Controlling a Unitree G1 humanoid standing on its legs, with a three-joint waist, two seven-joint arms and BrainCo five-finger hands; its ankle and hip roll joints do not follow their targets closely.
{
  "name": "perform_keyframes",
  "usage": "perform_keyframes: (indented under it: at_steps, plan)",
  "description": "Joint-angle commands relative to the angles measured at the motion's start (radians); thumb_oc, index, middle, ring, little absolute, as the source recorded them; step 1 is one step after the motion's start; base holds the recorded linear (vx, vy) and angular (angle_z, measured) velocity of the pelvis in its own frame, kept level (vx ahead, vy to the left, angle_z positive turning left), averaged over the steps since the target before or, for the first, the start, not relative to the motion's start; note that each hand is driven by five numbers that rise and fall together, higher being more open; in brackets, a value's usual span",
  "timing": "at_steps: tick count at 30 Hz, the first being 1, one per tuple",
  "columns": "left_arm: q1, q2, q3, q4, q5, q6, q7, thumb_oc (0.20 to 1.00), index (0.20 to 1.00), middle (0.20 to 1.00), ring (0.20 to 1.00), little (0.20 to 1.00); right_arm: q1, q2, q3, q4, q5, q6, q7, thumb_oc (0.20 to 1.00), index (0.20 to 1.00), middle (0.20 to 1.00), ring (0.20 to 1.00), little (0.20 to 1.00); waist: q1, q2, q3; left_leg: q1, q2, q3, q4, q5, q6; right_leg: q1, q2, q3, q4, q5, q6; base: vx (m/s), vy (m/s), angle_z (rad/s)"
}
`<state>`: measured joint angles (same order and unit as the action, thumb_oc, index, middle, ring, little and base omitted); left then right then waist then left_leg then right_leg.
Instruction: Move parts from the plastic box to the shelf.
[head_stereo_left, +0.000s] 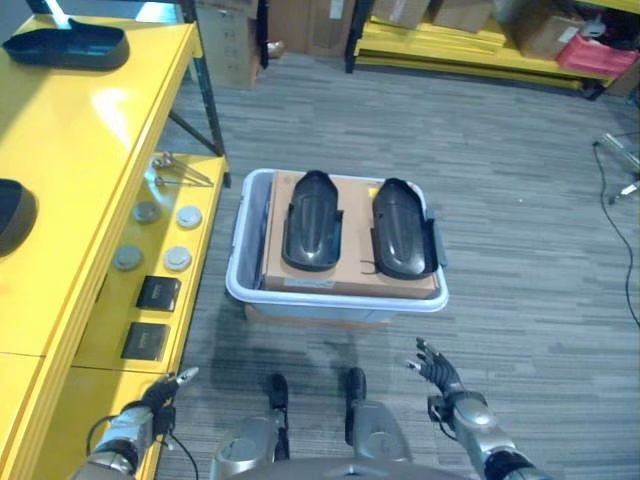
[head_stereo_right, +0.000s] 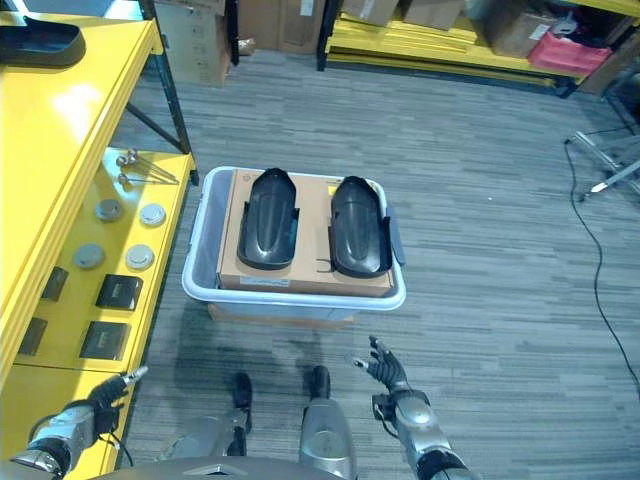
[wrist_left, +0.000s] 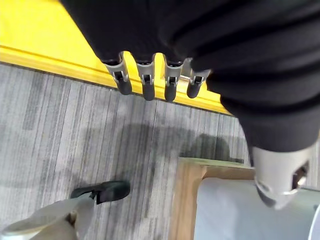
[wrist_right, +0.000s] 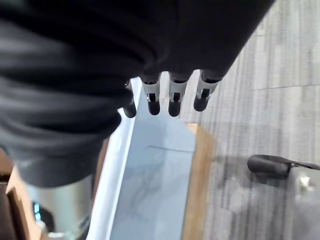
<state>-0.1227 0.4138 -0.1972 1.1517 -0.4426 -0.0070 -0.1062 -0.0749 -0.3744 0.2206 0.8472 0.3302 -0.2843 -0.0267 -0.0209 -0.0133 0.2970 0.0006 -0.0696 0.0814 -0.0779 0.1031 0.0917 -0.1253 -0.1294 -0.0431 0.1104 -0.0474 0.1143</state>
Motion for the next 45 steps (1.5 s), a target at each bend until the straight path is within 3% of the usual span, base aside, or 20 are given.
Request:
perform_keyframes:
  at_steps: [1, 5, 10, 12, 13, 16, 25, 27, 29, 30, 31, 35, 36, 37, 38, 41, 45]
  plan:
    - [0.058, -0.048, 0.007, -0.007, -0.044, 0.001, -0.003, 1.0, 1.0, 1.0, 1.0, 1.0, -0.025, -0.108, -0.064, -0.169, 0.045, -0.02, -0.134, 1.0, 1.0, 1.0, 1.0, 1.0, -0.016, 0.008, -0.012, -0.008, 0.067, 0.003, 0.071, -0.134, -0.05, 0.067, 0.05, -0.016, -0.062, 0.057, -0.013, 0.08, -0.072, 0.05]
    - [0.087, -0.089, -0.001, 0.005, 0.027, 0.005, -0.017, 1.0, 1.0, 1.0, 1.0, 1.0, -0.041, -0.179, -0.139, -0.34, 0.056, -0.011, -0.158, 1.0, 1.0, 1.0, 1.0, 1.0, -0.022, -0.006, -0.006, -0.014, 0.071, 0.011, 0.053, -0.127, -0.067, 0.092, 0.061, -0.019, -0.135, 0.071, -0.026, 0.08, -0.053, 0.05]
    - [0.103, -0.119, -0.019, 0.02, 0.046, -0.014, -0.012, 1.0, 1.0, 1.0, 1.0, 1.0, -0.098, -0.243, -0.182, -0.47, 0.026, -0.076, -0.222, 1.0, 1.0, 1.0, 1.0, 1.0, -0.017, -0.009, 0.017, -0.026, 0.08, 0.01, 0.054, -0.123, -0.076, 0.094, 0.063, -0.023, -0.15, 0.075, -0.033, 0.02, -0.01, -0.01]
    - [0.097, -0.124, -0.024, 0.011, 0.043, -0.004, -0.01, 1.0, 1.0, 1.0, 1.0, 1.0, -0.144, -0.28, -0.204, -0.564, 0.005, -0.013, -0.27, 1.0, 1.0, 1.0, 1.0, 1.0, -0.017, -0.01, 0.034, -0.038, 0.084, 0.003, 0.059, -0.123, -0.082, 0.088, 0.061, -0.023, -0.153, 0.075, -0.032, 0.02, -0.003, -0.07]
    - [0.097, -0.124, -0.024, 0.011, 0.043, -0.004, -0.01, 1.0, 1.0, 1.0, 1.0, 1.0, -0.144, -0.28, -0.204, -0.564, 0.005, -0.013, -0.27, 1.0, 1.0, 1.0, 1.0, 1.0, -0.017, -0.01, 0.034, -0.038, 0.084, 0.003, 0.059, -0.123, -0.082, 0.088, 0.061, -0.023, -0.153, 0.075, -0.032, 0.03, 0.003, -0.02]
    - [0.069, -0.114, -0.054, 0.009, 0.042, -0.003, -0.016, 1.0, 1.0, 1.0, 1.0, 1.0, -0.255, -0.338, -0.182, -0.514, -0.012, 0.091, -0.297, 1.0, 1.0, 1.0, 1.0, 1.0, -0.003, -0.006, 0.055, -0.057, 0.085, -0.01, 0.061, -0.12, -0.09, 0.078, 0.05, -0.037, -0.156, 0.075, -0.03, 0.0, 0.0, 0.0]
    - [-0.031, -0.076, -0.142, -0.012, -0.013, -0.027, -0.026, 1.0, 1.0, 1.0, 1.0, 1.0, -0.559, -0.46, -0.066, -0.251, -0.038, 0.16, -0.379, 1.0, 1.0, 1.0, 1.0, 1.0, 0.038, 0.03, 0.145, -0.146, 0.07, -0.046, 0.074, -0.099, -0.097, 0.0, 0.044, -0.069, -0.114, 0.062, -0.039, -0.05, 0.003, 0.15]
    - [-0.048, -0.077, -0.158, -0.016, -0.025, -0.034, -0.026, 1.0, 1.0, 1.0, 1.0, 1.0, -0.611, -0.483, -0.034, -0.203, -0.017, 0.176, -0.373, 1.0, 1.0, 1.0, 1.0, 1.0, 0.043, 0.037, 0.162, -0.163, 0.068, -0.053, 0.072, -0.092, -0.098, -0.019, 0.045, -0.072, -0.108, 0.063, -0.041, -0.06, 0.012, 0.13]
    - [-0.072, -0.073, -0.174, -0.025, -0.045, -0.036, -0.024, 1.0, 1.0, 1.0, 1.0, 1.0, -0.67, -0.502, -0.005, -0.151, 0.005, 0.223, -0.331, 1.0, 1.0, 1.0, 1.0, 1.0, 0.047, 0.044, 0.18, -0.183, 0.065, -0.06, 0.067, -0.082, -0.1, -0.043, 0.043, -0.074, -0.101, 0.066, -0.04, -0.08, 0.015, 0.09]
    - [-0.091, -0.069, -0.183, -0.036, -0.053, -0.031, -0.028, 1.0, 1.0, 1.0, 1.0, 1.0, -0.71, -0.51, 0.029, -0.121, -0.004, 0.294, -0.288, 1.0, 1.0, 1.0, 1.0, 1.0, 0.05, 0.049, 0.192, -0.198, 0.064, -0.062, 0.063, -0.074, -0.102, -0.062, 0.041, -0.076, -0.095, 0.068, -0.039, -0.08, 0.016, 0.1]
    - [-0.101, -0.067, -0.191, -0.045, -0.052, -0.032, -0.027, 1.0, 1.0, 1.0, 1.0, 1.0, -0.73, -0.512, 0.058, -0.084, 0.004, 0.324, -0.258, 1.0, 1.0, 1.0, 1.0, 1.0, 0.054, 0.052, 0.202, -0.206, 0.064, -0.066, 0.059, -0.069, -0.104, -0.072, 0.04, -0.078, -0.091, 0.067, -0.039, -0.06, 0.012, 0.1]
    - [-0.112, -0.066, -0.208, -0.062, -0.056, -0.041, -0.027, 1.0, 1.0, 1.0, 1.0, 1.0, -0.746, -0.507, 0.099, -0.016, 0.015, 0.39, -0.205, 1.0, 1.0, 1.0, 1.0, 1.0, 0.061, 0.056, 0.217, -0.216, 0.065, -0.069, 0.054, -0.063, -0.106, -0.085, 0.035, -0.085, -0.083, 0.068, -0.038, -0.03, -0.005, 0.07]
    - [-0.119, -0.062, -0.218, -0.072, -0.062, -0.045, -0.026, 1.0, 1.0, 1.0, 1.0, 1.0, -0.758, -0.503, 0.123, 0.035, 0.006, 0.444, -0.136, 0.881, 0.881, 0.881, 0.881, 0.881, 0.067, 0.056, 0.223, -0.221, 0.064, -0.071, 0.054, -0.061, -0.106, -0.093, 0.031, -0.09, -0.077, 0.067, -0.037, -0.03, -0.02, 0.05]
    - [-0.122, -0.061, -0.221, -0.077, -0.061, -0.045, -0.025, 1.0, 1.0, 1.0, 1.0, 1.0, -0.758, -0.499, 0.134, 0.054, -0.002, 0.465, -0.123, 0.58, 0.58, 0.58, 0.58, 0.58, 0.069, 0.056, 0.223, -0.224, 0.065, -0.071, 0.053, -0.06, -0.106, -0.096, 0.029, -0.093, -0.076, 0.068, -0.037, -0.04, -0.03, 0.05]
    - [-0.126, -0.059, -0.227, -0.081, -0.057, -0.05, -0.024, 1.0, 1.0, 1.0, 1.0, 1.0, -0.757, -0.492, 0.152, 0.088, 0.003, 0.493, -0.117, 0.206, 0.206, 0.206, 0.206, 0.206, 0.073, 0.058, 0.223, -0.23, 0.066, -0.07, 0.053, -0.058, -0.107, -0.101, 0.026, -0.099, -0.073, 0.068, -0.038, -0.03, -0.026, 0.05]
    - [-0.129, -0.054, -0.24, -0.087, -0.041, -0.08, -0.02, 1.0, 1.0, 1.0, 1.0, 1.0, -0.752, -0.479, 0.168, 0.179, -0.024, 0.5, -0.077, 0.2, 0.2, 0.2, 0.2, 0.2, 0.084, 0.061, 0.223, -0.227, 0.067, -0.072, 0.051, -0.058, -0.108, -0.093, 0.022, -0.112, -0.076, 0.067, -0.038, -0.02, -0.032, 0.07]
    - [-0.124, -0.043, -0.237, -0.102, -0.05, -0.112, -0.016, 1.0, 1.0, 1.0, 1.0, 1.0, -0.75, -0.464, 0.173, 0.232, -0.053, 0.492, -0.118, 0.2, 0.2, 0.2, 0.2, 0.2, 0.094, 0.064, 0.215, -0.19, 0.067, -0.07, 0.038, -0.062, -0.111, -0.052, 0.017, -0.125, -0.099, 0.07, -0.035, -0.02, -0.019, 0.15]
